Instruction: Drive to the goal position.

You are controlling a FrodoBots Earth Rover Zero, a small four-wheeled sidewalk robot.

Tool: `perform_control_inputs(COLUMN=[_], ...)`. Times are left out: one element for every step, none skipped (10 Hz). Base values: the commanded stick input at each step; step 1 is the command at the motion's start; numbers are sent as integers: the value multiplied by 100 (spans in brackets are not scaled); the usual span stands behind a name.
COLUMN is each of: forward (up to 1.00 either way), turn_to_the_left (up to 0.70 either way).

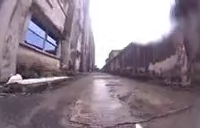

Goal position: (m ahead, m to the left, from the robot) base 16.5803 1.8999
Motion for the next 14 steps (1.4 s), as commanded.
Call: perform_control_inputs(forward=[70, 70, 70, 70, 70, 70, 70, 70, 70, 70, 70, 70, 70, 70], turn_to_the_left=[0, 0, 0, 0, 0, -11, -35, -35, -16, 0, 0, 0, 0, 0])
